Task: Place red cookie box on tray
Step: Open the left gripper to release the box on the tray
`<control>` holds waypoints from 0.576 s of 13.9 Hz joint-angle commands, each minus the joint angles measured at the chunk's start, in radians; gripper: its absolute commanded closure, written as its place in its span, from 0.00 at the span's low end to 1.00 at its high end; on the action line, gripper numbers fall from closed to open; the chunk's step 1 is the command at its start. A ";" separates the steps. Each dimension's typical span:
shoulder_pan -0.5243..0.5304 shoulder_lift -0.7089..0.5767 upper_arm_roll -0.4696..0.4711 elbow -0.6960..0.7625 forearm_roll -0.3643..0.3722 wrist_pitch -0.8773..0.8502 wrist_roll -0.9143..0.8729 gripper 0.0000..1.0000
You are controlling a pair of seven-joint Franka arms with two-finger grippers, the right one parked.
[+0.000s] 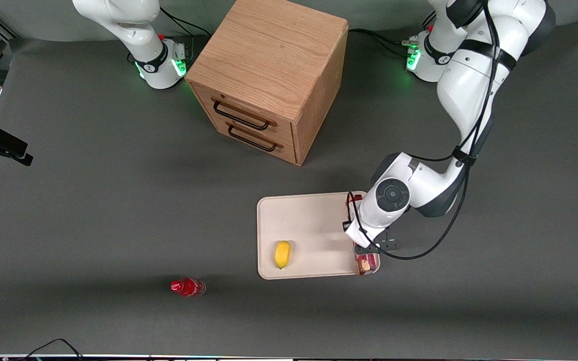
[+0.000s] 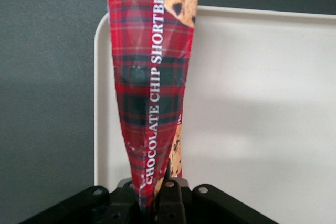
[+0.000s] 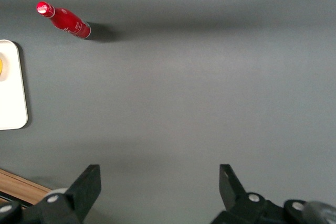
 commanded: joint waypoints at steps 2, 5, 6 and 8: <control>-0.011 0.006 0.002 0.025 0.023 -0.003 -0.020 0.00; -0.011 0.005 0.002 0.025 0.023 -0.003 -0.021 0.00; -0.011 0.003 0.002 0.025 0.022 -0.003 -0.023 0.00; -0.010 -0.001 0.002 0.025 0.020 -0.005 -0.020 0.00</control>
